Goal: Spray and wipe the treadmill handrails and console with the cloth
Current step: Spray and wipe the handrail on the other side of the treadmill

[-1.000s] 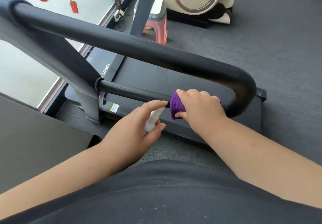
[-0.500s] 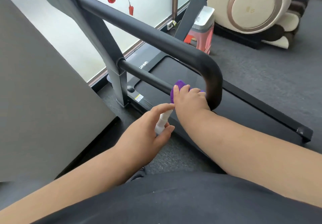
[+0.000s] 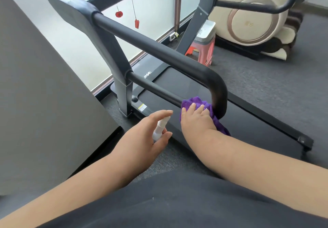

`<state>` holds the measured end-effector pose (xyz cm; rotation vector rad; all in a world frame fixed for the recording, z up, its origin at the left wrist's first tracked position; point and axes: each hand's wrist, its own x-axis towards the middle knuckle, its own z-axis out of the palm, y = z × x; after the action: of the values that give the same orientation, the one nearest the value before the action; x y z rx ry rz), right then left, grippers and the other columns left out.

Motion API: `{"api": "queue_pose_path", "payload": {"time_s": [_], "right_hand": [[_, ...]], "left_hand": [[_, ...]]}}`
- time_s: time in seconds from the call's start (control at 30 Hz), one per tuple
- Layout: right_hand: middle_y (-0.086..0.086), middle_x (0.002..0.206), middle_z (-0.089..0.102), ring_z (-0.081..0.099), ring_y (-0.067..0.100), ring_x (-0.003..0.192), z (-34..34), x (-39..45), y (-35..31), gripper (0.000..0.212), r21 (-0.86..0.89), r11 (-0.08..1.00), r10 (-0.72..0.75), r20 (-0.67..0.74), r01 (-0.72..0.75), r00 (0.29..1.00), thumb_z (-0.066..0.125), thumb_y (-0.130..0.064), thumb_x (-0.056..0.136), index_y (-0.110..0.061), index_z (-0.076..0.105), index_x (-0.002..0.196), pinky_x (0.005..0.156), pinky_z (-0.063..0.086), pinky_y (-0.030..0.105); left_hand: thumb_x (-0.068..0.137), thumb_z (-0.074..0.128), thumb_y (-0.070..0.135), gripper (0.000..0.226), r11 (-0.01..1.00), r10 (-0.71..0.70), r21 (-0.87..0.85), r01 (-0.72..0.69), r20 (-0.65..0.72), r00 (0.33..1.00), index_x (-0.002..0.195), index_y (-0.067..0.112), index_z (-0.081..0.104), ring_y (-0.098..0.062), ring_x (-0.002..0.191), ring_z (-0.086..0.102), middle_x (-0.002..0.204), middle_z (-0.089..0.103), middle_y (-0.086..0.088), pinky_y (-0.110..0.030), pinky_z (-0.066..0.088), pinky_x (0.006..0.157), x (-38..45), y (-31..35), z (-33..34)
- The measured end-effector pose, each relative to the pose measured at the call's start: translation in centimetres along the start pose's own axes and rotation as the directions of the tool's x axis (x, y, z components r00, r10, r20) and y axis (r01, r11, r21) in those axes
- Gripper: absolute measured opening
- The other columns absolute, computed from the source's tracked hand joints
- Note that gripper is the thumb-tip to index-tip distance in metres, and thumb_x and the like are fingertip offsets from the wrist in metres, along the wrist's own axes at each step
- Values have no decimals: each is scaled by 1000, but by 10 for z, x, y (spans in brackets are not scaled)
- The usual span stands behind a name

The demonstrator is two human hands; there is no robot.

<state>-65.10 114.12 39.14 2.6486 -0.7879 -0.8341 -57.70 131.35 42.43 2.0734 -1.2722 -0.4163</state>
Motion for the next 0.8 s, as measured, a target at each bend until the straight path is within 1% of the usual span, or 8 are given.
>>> {"api": "queue_pose_path", "payload": {"time_s": [0.07, 0.17, 0.27, 0.33, 0.4, 0.53, 0.63, 0.8], "right_hand": [[31, 157, 19, 28, 54, 139, 0, -13, -6, 67, 99, 995, -6, 12, 5, 1000, 40, -7, 101, -6, 2, 157, 111, 28, 57], [17, 133, 49, 54, 40, 116, 23, -35, -17, 75, 234, 968, -81, -42, 89, 996, 59, -12, 88, -11, 19, 151, 82, 44, 46], [5, 119, 54, 59, 31, 101, 53, -44, -10, 51, 407, 911, -60, -31, 68, 998, 59, -24, 93, -21, 28, 134, 67, 42, 39], [2, 121, 56, 59, 29, 102, 69, -44, 7, 41, 571, 821, 24, -33, -1, 999, 53, -37, 98, -27, 30, 131, 71, 48, 41], [-3, 126, 56, 59, 26, 107, 84, -47, 27, 43, 726, 686, 117, -36, -54, 992, 51, -43, 97, -36, 31, 135, 76, 48, 40], [-28, 101, 54, 58, 9, 101, 116, -58, 62, 33, 948, 305, 301, -7, -89, 954, 54, -44, 94, -51, 40, 123, 76, 41, 28], [-30, 105, 59, 57, 1, 108, 142, -64, 95, 37, 996, 56, 364, 38, -63, 931, 57, -43, 95, -50, 47, 130, 84, 39, 21], [-24, 116, 65, 58, -3, 107, 176, -80, 188, 42, 996, 49, 412, -94, 81, 906, 57, -51, 93, -42, 52, 134, 86, 41, 20]], "left_hand": [[90, 58, 46, 51, 1000, 23, -5, -23, 20, 1000, 123, 73, 30, 5, 87, 58, 101, 59, 26, -12, 39, 69, 7, -7, -6], [89, 58, 46, 51, 998, 68, -12, -68, 63, 996, 124, 71, 30, 3, 87, 58, 102, 59, 26, -13, 39, 68, 19, -17, -7], [89, 59, 46, 50, 995, 96, -20, -94, 140, 985, 126, 67, 33, 4, 83, 57, 99, 60, 24, -14, 39, 69, 27, -22, 3], [89, 60, 44, 52, 993, 120, -21, -118, 185, 975, 130, 62, 34, 5, 84, 56, 98, 59, 24, -11, 39, 70, 30, -17, 13], [90, 62, 42, 54, 989, 147, -9, -148, 210, 967, 132, 59, 32, 8, 86, 55, 96, 58, 26, -7, 38, 71, 33, -6, 26], [90, 55, 49, 51, 979, 196, -1, -202, 260, 946, 131, 61, 28, 18, 93, 50, 101, 50, 42, -1, 35, 80, 38, 27, 59], [88, 48, 56, 48, 974, 215, 10, -226, 278, 936, 127, 73, 26, 22, 96, 48, 107, 42, 54, 1, 33, 83, 44, 62, 94], [89, 52, 54, 51, 975, 211, 32, -219, 160, 964, 126, 76, 24, 24, 97, 47, 110, 43, 53, 0, 36, 79, 58, 140, 160]]}}
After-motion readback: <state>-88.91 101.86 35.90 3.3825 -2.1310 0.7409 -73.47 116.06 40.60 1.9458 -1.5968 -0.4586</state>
